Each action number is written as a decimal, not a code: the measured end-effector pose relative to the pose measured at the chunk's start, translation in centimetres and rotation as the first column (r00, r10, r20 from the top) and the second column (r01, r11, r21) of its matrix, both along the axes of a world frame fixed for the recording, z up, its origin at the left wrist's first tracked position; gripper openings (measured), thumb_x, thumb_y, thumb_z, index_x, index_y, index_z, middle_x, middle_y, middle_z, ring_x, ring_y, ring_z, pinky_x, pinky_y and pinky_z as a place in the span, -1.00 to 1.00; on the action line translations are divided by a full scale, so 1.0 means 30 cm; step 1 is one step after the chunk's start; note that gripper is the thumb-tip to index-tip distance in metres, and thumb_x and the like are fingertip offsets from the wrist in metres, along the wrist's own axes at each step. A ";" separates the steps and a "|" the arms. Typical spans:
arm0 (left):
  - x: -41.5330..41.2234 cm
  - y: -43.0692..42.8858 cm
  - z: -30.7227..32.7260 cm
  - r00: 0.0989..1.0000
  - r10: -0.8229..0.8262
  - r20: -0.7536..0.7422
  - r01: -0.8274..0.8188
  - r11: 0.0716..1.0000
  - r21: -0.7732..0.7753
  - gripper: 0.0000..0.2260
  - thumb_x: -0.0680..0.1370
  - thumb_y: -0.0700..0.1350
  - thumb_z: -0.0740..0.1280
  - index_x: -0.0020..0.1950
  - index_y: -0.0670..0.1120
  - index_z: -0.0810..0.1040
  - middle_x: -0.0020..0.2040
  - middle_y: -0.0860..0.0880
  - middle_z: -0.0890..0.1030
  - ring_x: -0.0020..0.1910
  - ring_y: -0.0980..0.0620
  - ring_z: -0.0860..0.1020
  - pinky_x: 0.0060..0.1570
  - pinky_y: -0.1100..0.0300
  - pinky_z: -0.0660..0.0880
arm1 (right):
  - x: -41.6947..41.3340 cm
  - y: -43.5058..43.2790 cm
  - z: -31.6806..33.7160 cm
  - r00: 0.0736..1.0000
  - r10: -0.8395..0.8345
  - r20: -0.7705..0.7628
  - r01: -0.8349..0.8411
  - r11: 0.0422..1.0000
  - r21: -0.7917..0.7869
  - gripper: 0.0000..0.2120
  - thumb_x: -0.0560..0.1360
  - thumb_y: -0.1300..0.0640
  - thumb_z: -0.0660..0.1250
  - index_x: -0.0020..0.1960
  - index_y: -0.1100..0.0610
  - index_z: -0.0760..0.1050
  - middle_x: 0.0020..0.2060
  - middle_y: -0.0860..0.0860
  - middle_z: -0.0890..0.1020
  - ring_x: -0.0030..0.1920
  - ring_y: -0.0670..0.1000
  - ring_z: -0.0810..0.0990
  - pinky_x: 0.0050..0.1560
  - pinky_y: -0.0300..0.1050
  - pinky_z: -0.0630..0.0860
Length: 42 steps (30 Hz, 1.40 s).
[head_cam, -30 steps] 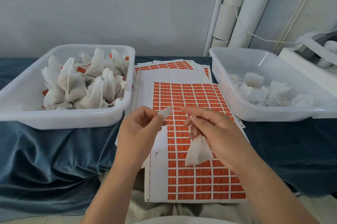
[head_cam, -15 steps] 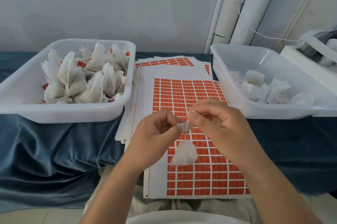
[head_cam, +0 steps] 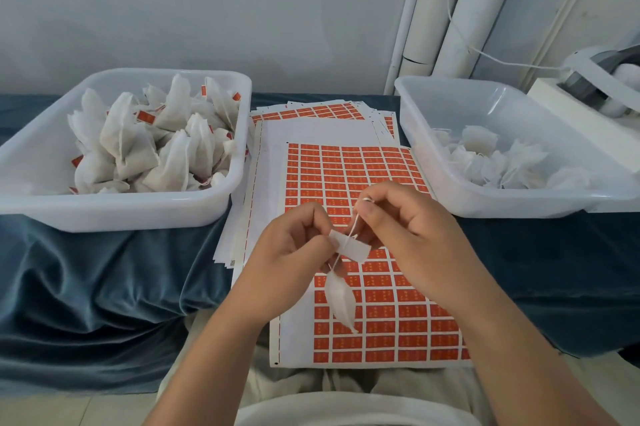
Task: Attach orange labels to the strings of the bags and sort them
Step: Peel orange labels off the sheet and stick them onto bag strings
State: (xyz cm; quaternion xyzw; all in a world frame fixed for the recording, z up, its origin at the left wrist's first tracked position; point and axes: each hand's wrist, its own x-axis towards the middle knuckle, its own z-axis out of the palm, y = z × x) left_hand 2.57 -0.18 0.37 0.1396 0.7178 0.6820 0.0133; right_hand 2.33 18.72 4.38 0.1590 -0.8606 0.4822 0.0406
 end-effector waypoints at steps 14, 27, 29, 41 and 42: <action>0.009 0.010 0.035 0.978 0.210 0.009 -0.210 0.977 0.022 -0.60 0.73 0.06 0.21 -0.22 0.18 0.71 -0.23 0.06 0.71 -0.22 0.12 0.68 -0.16 0.36 0.59 | -0.010 -0.016 -0.025 0.990 -0.011 0.143 0.049 0.963 -0.264 -0.87 0.71 -0.05 0.22 0.12 -0.12 0.54 -0.14 -0.16 0.76 -0.12 -0.12 0.76 -0.15 -0.42 0.59; 0.000 0.009 0.032 0.966 0.209 0.149 -0.215 0.976 0.023 -0.73 0.42 0.20 0.42 -0.04 0.05 0.72 -0.17 -0.02 0.76 -0.13 -0.01 0.76 -0.03 0.10 0.70 | -0.021 -0.016 -0.036 0.990 -0.020 0.141 0.053 0.970 -0.237 -0.88 0.71 -0.09 0.21 0.13 -0.17 0.52 -0.11 -0.23 0.75 -0.07 -0.19 0.74 -0.11 -0.44 0.58; 0.000 0.010 0.033 0.970 0.197 0.140 -0.205 0.977 0.049 -0.75 0.41 0.17 0.44 -0.06 0.05 0.72 -0.18 -0.02 0.76 -0.13 -0.01 0.76 -0.10 0.21 0.69 | -0.022 -0.017 -0.037 0.989 -0.021 0.148 0.057 0.968 -0.246 -0.87 0.71 -0.08 0.21 0.14 -0.15 0.53 -0.11 -0.23 0.75 -0.08 -0.18 0.74 -0.13 -0.45 0.58; 0.005 0.021 0.014 0.943 0.296 -0.155 -0.305 0.951 -0.042 -0.92 0.54 0.11 0.41 -0.05 0.16 0.67 -0.25 0.12 0.72 -0.30 0.12 0.68 -0.26 0.38 0.58 | -0.022 -0.020 -0.047 0.987 -0.030 0.156 0.075 0.954 -0.292 -0.88 0.70 -0.05 0.25 0.15 -0.11 0.55 -0.10 -0.18 0.76 -0.09 -0.13 0.76 -0.09 -0.36 0.63; 0.007 0.024 0.015 0.934 0.298 -0.196 -0.317 0.945 -0.075 -0.92 0.55 0.14 0.38 -0.04 0.20 0.66 -0.23 0.16 0.72 -0.27 0.12 0.68 -0.25 0.38 0.58 | -0.022 -0.020 -0.048 0.987 -0.024 0.161 0.072 0.952 -0.298 -0.87 0.71 -0.05 0.25 0.17 -0.09 0.55 -0.09 -0.17 0.76 -0.08 -0.12 0.76 -0.08 -0.34 0.64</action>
